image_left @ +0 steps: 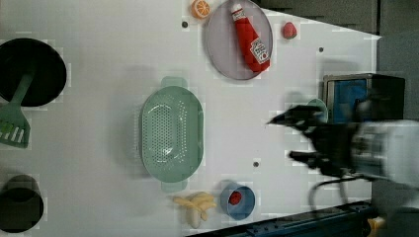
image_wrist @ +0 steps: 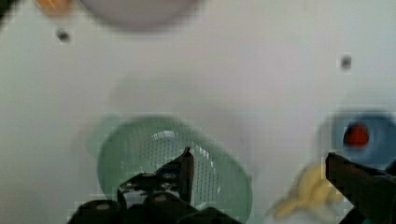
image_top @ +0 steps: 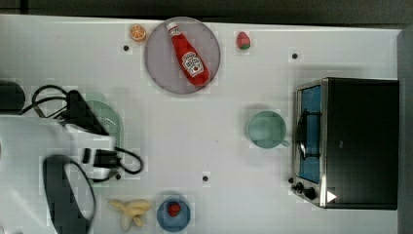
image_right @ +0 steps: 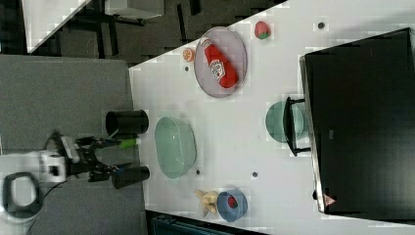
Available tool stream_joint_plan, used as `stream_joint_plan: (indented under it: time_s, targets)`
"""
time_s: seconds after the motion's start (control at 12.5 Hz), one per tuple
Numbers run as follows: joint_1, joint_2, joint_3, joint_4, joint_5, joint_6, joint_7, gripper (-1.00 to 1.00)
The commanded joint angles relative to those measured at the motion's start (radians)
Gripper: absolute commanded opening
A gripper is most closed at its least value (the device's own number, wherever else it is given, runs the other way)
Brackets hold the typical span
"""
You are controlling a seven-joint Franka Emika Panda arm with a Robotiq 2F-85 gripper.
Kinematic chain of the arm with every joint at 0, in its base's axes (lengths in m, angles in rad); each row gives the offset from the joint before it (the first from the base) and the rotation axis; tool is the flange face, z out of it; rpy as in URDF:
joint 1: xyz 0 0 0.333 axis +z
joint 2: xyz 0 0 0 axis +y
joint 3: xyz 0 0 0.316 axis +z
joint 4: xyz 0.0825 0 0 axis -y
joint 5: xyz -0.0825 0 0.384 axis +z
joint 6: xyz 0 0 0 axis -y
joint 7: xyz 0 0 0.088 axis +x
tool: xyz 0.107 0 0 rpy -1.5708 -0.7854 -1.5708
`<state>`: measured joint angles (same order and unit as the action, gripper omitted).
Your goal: Drag strainer left to right.
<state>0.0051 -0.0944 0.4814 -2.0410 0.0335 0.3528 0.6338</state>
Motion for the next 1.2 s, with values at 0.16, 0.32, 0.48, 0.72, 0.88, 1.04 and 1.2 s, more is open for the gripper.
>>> stream_joint_plan:
  time_s: [0.16, 0.32, 0.48, 0.72, 0.88, 1.04, 1.2]
  targets:
    - [0.017, 0.120, 0.090, 0.024, -0.019, 0.110, 0.422, 1.00]
    - [0.020, 0.205, 0.112, 0.014, -0.024, 0.182, 0.529, 1.00]
    - [0.029, 0.279, 0.114, -0.005, -0.037, 0.251, 0.607, 1.00]
    - [0.038, 0.387, 0.111, -0.049, -0.045, 0.389, 0.653, 1.00]
    - [0.043, 0.463, 0.104, -0.069, -0.045, 0.507, 0.655, 1.00]
    - [0.064, 0.536, 0.076, -0.075, -0.045, 0.594, 0.655, 1.00]
    - [0.105, 0.589, 0.023, -0.075, -0.045, 0.654, 0.655, 1.00]
